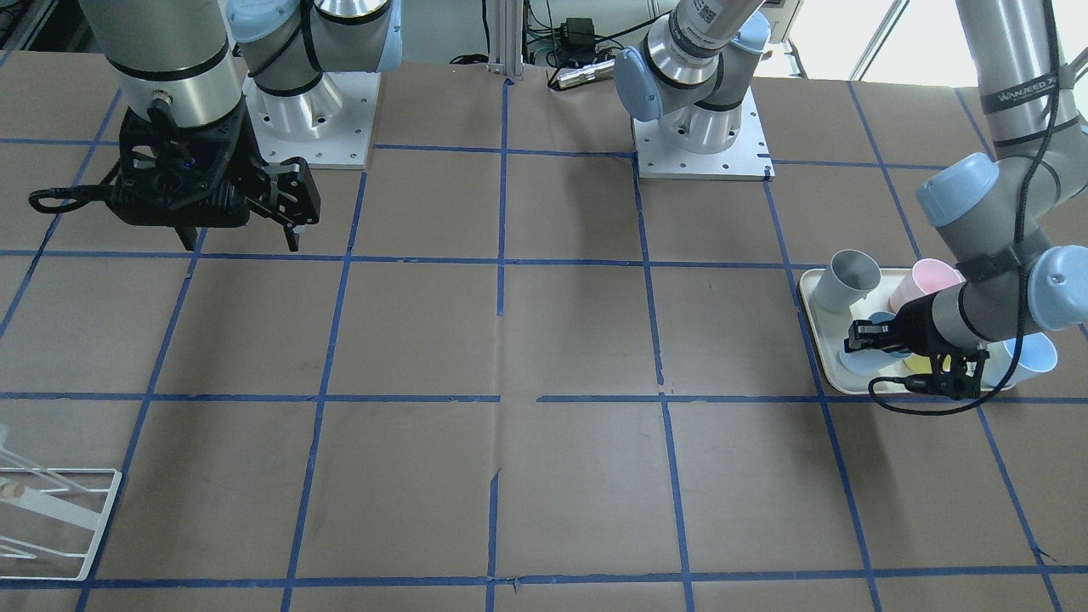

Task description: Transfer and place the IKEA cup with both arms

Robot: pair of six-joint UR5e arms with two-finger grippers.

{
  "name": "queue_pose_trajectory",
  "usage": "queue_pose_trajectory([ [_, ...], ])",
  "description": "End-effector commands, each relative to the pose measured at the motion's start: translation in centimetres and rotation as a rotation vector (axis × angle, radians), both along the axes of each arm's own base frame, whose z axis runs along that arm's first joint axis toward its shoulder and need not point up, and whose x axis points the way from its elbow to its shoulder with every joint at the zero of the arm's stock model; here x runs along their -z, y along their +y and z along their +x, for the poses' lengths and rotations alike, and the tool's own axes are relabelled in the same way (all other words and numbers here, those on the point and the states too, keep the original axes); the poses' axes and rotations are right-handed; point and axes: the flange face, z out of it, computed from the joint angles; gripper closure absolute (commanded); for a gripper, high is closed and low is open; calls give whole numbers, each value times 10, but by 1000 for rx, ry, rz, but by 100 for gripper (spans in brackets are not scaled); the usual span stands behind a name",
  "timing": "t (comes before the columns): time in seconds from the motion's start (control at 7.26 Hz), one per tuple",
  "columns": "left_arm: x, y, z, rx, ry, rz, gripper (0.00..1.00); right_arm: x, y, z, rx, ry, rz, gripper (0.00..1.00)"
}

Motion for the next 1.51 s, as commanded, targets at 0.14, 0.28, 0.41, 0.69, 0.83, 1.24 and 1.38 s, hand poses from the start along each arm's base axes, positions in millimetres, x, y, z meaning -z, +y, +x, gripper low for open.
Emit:
queue_pose_trajectory([
  [0.14, -43, 0, -7, -2, 0, -24, 0, -1, 0, 0, 0, 0, -1, 0],
  [0.28, -82, -4, -14, -27, -26, -55, 0, 0, -1, 0, 0, 0, 0, 0],
  [0.41, -120, -9, -34, -58, -9, -72, 0, -1, 0, -1, 2, 0, -1, 0],
  [0.69, -211, -25, -101, -97, -38, -96, 0, -1, 0, -1, 2, 0, -1, 0],
  [0.83, -252, -26, -143, -123, -66, -128, 0, -1, 0, -1, 2, 0, -1, 0],
  [1.24, -283, 14, -262, 10, -93, -134, 0, 0, -1, -1, 2, 0, 0, 0],
  [1.38, -283, 31, -294, 67, -91, -132, 0, -1, 0, -1, 2, 0, -1, 0],
])
